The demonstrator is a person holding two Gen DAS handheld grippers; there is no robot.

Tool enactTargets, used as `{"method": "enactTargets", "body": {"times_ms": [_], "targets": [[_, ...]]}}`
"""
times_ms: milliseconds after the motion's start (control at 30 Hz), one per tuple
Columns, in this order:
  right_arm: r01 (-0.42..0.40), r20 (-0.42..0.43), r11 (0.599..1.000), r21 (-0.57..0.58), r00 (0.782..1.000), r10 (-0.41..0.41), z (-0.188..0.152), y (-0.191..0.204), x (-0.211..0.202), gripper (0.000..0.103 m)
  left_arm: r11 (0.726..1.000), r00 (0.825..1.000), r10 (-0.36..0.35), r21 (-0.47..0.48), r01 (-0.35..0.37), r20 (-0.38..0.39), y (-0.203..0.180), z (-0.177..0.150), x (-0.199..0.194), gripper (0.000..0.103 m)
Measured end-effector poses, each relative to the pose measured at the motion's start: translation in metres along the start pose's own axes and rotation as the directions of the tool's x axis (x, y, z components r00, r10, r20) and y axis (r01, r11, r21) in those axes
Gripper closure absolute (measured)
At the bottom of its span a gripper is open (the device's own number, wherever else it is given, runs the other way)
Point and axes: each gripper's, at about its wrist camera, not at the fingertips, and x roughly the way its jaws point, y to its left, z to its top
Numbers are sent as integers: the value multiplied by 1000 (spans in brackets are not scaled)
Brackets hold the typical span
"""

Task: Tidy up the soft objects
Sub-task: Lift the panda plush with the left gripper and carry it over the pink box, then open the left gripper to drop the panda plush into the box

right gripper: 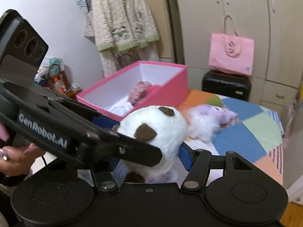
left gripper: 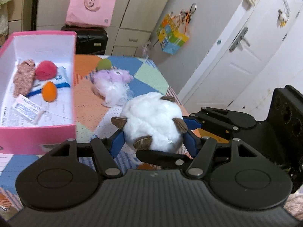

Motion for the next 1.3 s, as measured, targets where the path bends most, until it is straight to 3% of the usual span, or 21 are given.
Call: {"method": "enactTargets", "body": {"times_ms": [233,367,600,800,900,1000,1300], "targets": [[-39,34,998,-50,999,41,38,33,7,35,999,993,54,-5,-53,107,17,13,-43,37],[-63,94,997,-37,993,66,71,44,23,35,995,973,103,-30,-99,206,32,29,-64,37],[-89,180,990,-113,978,108,104,54,53,35,986,944,166,-45,-160,285,65,51,-80,37],[-113,158,970,-214,976,148,106,51,96,35,977,953,199,-119,-176,230,112,55,-54,37],[-155,139,959,-235,972,192,106,45,114,35,972,966,189,-176,-158,175,137,59,-34,37],[-134,106,955,-264,980,167,105,46,131,35,970,978,153,-212,-121,141,157,54,-19,37],[-132,-27,959,-252,991,130,93,40,170,35,960,991,131,-252,-124,9,186,43,20,38]]}}
